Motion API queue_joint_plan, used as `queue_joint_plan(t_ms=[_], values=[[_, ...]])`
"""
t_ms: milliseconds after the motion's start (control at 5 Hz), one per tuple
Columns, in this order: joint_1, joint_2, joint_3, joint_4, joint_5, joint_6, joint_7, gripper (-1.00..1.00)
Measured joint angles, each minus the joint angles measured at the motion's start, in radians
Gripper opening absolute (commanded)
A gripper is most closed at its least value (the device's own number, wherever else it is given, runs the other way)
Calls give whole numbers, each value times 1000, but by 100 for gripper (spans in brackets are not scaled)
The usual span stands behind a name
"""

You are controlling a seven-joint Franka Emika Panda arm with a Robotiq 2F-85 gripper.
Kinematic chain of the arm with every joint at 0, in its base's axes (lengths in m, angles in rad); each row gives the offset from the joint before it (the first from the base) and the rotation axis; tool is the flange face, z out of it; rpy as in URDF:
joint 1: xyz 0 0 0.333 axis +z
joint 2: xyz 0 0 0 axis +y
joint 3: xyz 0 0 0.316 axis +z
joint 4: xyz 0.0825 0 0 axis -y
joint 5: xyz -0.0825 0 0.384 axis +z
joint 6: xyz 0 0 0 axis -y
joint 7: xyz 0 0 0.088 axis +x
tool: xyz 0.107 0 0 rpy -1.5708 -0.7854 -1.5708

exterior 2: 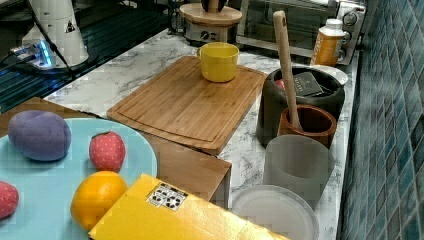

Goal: Put the lid on the tea container.

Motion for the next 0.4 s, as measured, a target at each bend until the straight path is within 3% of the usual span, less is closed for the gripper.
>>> queue_joint_plan(t_ms=[400], values=[[-7, 27, 5, -25, 0, 2, 0, -100]])
